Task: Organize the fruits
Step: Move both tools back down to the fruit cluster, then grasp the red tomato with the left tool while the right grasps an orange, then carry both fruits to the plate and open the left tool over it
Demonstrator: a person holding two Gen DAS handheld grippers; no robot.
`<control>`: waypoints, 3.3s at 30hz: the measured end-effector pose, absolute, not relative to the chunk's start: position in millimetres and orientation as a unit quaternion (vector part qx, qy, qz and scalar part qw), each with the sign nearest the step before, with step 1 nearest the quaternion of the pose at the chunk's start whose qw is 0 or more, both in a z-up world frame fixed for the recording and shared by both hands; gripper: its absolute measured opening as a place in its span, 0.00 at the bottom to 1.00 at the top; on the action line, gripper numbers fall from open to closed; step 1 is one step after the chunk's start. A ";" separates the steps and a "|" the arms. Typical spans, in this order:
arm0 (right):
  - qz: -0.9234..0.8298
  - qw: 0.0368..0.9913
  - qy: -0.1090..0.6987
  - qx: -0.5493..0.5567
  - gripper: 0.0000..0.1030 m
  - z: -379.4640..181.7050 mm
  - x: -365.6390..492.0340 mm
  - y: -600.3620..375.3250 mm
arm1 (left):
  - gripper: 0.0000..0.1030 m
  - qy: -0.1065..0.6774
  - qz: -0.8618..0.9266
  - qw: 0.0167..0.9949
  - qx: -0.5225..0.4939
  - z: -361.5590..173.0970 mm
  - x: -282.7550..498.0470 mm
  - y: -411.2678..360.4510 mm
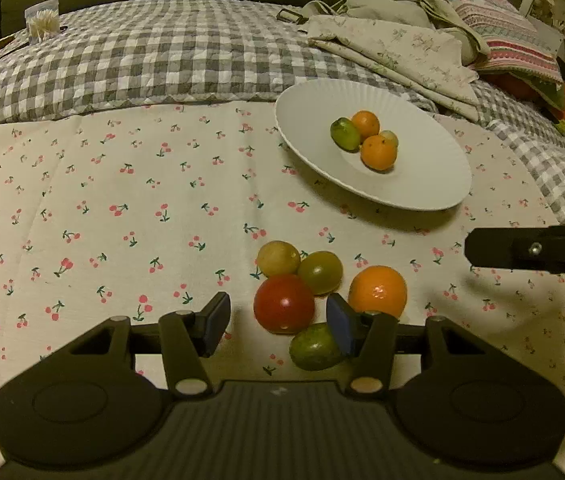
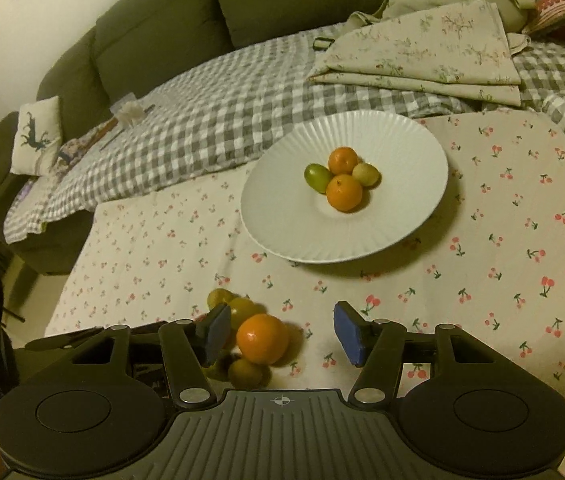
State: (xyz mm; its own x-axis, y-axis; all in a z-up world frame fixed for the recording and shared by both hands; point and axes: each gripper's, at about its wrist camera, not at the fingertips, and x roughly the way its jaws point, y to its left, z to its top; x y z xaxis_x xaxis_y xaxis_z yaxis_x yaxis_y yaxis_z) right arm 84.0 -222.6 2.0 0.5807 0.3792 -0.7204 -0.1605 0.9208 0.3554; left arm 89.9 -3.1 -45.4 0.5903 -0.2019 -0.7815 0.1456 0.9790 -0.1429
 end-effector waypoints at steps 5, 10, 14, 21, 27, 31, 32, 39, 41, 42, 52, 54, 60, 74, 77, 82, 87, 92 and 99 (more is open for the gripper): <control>0.148 0.879 0.436 0.126 0.55 -1.1 85.4 -223.5 | 0.51 0.440 -0.096 0.892 -0.026 -52.2 93.9 -6.8; 0.147 0.878 0.439 0.123 0.55 -5.0 87.3 -223.0 | 0.48 0.436 -0.095 0.895 -0.022 -57.3 96.0 -8.1; 0.146 0.875 0.443 0.127 0.55 -9.8 89.1 -223.1 | 0.36 0.435 -0.102 0.894 -0.027 -58.4 97.0 -8.3; 0.147 0.873 0.447 0.129 0.55 -18.3 91.2 -221.5 | 0.33 0.440 -0.095 0.893 -0.031 -55.5 95.3 -7.2; 0.150 0.870 0.452 0.127 0.55 -27.3 93.7 -217.1 | 0.33 0.436 -0.076 0.896 -0.044 -45.6 92.8 1.9; 0.166 0.863 0.456 0.139 0.55 -33.9 94.6 -211.6 | 0.33 0.436 -0.072 0.895 -0.054 -41.2 92.6 5.2; 0.170 0.862 0.456 0.141 0.55 -36.1 94.6 -209.6 | 0.33 0.437 -0.069 0.895 -0.058 -40.5 92.7 6.7; 0.179 0.857 0.456 0.159 0.55 -53.7 99.4 -197.3 | 0.33 0.443 -0.058 0.891 -0.076 -40.0 93.8 12.9; 0.177 0.860 0.453 0.157 0.55 -56.6 100.3 -195.0 | 0.33 0.445 -0.058 0.890 -0.080 -40.4 93.8 13.4; 0.177 0.862 0.450 0.154 0.55 -57.8 100.5 -193.7 | 0.33 0.446 -0.058 0.889 -0.081 -40.4 93.4 13.4; 0.171 0.872 0.440 0.127 0.37 -49.8 96.7 -185.5 | 0.33 0.438 -0.057 0.894 -0.078 -36.8 91.5 11.9; 0.169 0.875 0.436 0.124 0.37 -47.6 96.1 -185.8 | 0.33 0.438 -0.057 0.894 -0.077 -36.7 91.5 11.4; 0.167 0.878 0.430 0.126 0.37 -40.7 96.1 -188.3 | 0.33 0.429 -0.055 0.899 -0.066 -34.2 90.6 9.0; 0.160 0.891 0.402 0.135 0.37 -16.9 95.8 -202.8 | 0.33 0.399 -0.064 0.914 -0.032 -22.9 94.4 -1.8; 0.157 0.894 0.397 0.141 0.37 -12.5 96.6 -207.8 | 0.33 0.393 -0.070 0.916 -0.029 -20.8 97.8 -4.9; 0.147 0.897 0.388 0.153 0.37 -5.7 99.2 -219.2 | 0.33 0.367 -0.079 0.926 -0.023 -14.1 102.6 -10.4; 0.128 0.902 0.375 0.169 0.37 2.0 104.2 -237.7 | 0.33 0.352 -0.098 0.931 -0.009 -14.2 111.4 -18.4; 0.098 0.907 0.366 0.183 0.37 1.3 114.3 -258.0 | 0.33 0.333 -0.123 0.935 0.004 -11.5 121.0 -30.1; 0.075 0.911 0.366 0.175 0.37 -10.4 127.9 -265.3 | 0.33 0.317 -0.149 0.936 0.037 -19.2 137.5 -48.0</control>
